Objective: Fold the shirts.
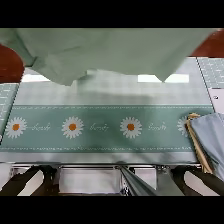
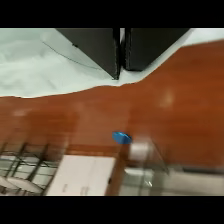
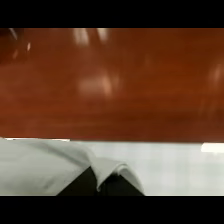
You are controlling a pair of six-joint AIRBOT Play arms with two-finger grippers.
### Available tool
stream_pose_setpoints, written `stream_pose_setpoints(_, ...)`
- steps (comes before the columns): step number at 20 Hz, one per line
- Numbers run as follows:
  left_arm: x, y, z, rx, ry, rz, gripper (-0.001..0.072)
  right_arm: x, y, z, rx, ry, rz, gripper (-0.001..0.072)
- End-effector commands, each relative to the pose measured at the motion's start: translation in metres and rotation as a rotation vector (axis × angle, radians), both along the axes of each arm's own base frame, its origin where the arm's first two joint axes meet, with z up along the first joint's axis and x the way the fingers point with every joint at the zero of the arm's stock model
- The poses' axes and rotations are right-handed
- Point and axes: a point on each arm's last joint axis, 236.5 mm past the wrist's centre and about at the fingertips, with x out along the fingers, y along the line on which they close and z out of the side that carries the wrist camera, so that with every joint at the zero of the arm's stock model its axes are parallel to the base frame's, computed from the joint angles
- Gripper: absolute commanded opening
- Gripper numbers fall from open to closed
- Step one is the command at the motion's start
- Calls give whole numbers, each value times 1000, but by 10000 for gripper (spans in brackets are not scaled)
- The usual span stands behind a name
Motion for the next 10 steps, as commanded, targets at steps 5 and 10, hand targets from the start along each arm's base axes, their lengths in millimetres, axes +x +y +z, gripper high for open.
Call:
stream_pose_setpoints(5,-151,26,47,231,-109,262,24,-171,9,61,-151,-193,-92,22)
stream_pose_setpoints(10,-171,34,4,245,56,295,24,-184,12,35,-134,-123,-92,22)
